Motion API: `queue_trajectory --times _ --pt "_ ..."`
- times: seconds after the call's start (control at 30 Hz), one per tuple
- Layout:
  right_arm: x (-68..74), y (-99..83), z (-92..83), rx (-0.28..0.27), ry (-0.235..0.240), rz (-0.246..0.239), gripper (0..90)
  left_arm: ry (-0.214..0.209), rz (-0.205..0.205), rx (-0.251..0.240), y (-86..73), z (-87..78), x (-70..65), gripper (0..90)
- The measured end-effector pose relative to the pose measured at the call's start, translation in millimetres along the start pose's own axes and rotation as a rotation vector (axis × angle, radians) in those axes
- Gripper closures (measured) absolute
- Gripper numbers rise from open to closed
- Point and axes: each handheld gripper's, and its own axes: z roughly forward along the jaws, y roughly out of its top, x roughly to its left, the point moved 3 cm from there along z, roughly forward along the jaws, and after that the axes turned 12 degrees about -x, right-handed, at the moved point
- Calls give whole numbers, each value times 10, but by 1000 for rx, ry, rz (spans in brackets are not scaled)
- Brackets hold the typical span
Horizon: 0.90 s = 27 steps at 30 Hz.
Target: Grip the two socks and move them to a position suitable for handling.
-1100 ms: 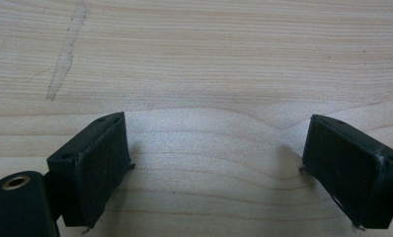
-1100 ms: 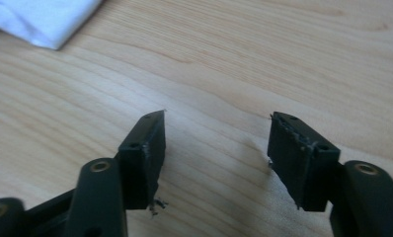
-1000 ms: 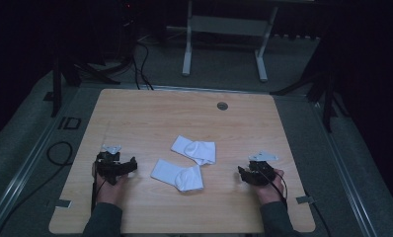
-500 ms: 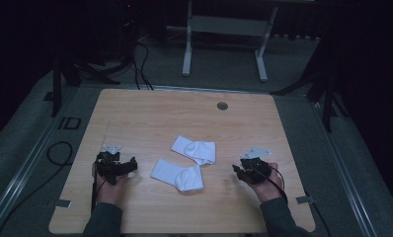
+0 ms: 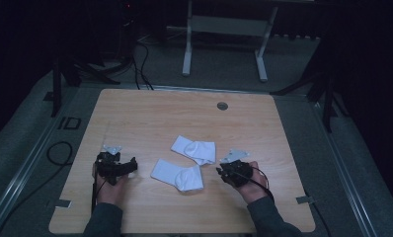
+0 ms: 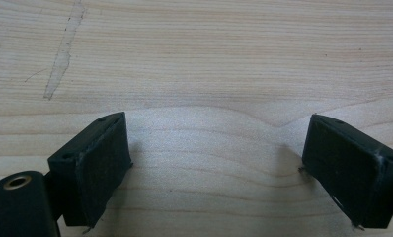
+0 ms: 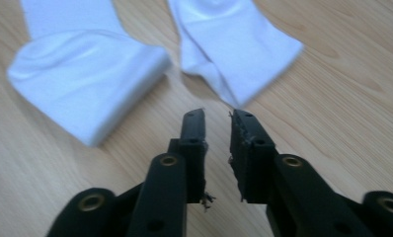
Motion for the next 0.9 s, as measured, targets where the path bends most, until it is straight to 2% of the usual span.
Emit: queue_trajectory --times 0.23,0.47,0.57,0.73,0.9 --pt "249 102 144 4 61 -42 868 -3 4 -7 -3 -12 -13 144" --pt "479 178 284 3 122 -73 870 -11 10 -15 -11 -27 -19 173" --pt "553 169 362 17 138 -78 869 -18 11 -23 -14 -38 -29 209" --pt "625 84 501 61 160 -69 870 -18 11 -22 -16 -41 -30 217" --pt "691 25 499 70 188 -70 870 -19 11 -22 -16 -42 -31 217"
